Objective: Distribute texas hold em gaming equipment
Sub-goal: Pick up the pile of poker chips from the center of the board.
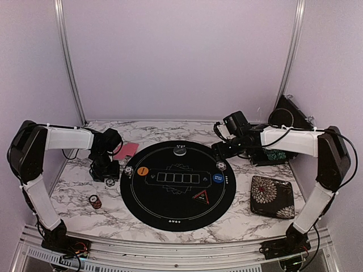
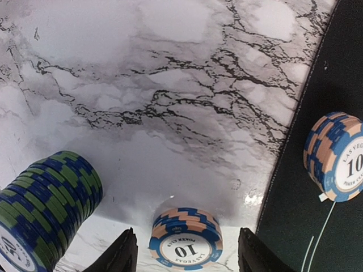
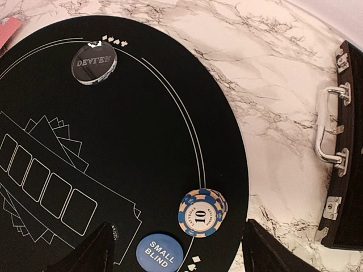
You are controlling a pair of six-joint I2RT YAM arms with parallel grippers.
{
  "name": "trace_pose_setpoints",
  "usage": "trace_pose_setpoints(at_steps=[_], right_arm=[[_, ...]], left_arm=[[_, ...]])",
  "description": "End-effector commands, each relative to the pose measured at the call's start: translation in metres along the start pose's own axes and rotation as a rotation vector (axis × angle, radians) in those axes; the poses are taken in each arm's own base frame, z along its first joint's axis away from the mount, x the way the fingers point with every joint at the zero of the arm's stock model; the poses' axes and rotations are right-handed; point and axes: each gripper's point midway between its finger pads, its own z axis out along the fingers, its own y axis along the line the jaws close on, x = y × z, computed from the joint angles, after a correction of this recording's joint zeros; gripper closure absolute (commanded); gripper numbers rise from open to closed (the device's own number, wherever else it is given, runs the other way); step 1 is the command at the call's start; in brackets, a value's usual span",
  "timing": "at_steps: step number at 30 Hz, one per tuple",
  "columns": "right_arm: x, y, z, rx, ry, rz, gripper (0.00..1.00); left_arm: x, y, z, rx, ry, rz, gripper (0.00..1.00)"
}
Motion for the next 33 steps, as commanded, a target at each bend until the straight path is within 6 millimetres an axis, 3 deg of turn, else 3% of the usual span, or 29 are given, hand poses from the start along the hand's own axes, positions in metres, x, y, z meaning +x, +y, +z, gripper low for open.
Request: trace_pose_setpoints(at_steps=[1, 21, 33], right_arm=[[-0.01, 0.003, -0.011, -0.002, -0.033, 0.006, 0.25], [-0.012, 0.003, -0.012, 0.0, -0.037, 0.006, 0.25], [-0.013, 0.003, -0.012, 0.0, -0.04, 0.007, 0.25]], left_arm=[[0.007, 0.004, 0.012, -0.005, 0.032, 0.004, 0.38], [0.015, 0.004, 0.013, 0.013, 0.049, 0.012, 0.61], [0.014, 0.0, 0.004, 0.012, 0.039, 0.035, 0.63]])
